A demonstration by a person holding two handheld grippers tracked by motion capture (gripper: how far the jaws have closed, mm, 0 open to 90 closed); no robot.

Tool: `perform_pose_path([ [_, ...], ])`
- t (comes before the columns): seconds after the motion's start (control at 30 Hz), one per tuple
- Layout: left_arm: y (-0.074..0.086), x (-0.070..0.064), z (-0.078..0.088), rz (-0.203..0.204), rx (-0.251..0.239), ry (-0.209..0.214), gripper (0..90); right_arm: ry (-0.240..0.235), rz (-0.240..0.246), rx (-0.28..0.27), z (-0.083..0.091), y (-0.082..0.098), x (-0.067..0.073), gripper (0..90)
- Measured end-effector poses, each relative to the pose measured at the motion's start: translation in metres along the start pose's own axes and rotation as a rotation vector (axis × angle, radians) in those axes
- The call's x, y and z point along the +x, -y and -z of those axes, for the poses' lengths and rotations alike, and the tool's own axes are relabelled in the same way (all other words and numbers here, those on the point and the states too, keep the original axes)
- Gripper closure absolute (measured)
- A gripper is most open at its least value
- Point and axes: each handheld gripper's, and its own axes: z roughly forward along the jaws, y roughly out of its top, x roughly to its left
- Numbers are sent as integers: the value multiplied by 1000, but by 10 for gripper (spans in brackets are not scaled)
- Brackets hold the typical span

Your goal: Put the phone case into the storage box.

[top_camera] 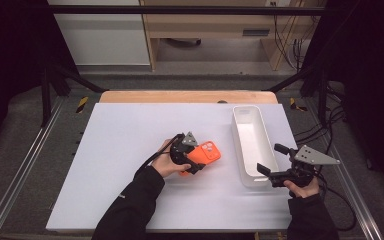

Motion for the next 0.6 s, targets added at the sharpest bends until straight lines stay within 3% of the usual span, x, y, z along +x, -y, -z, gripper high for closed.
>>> perform_pose_path([
  [0.6, 20, -6, 36, -3, -70, -17, 156, -4, 13, 1, 0, 0, 1, 4],
])
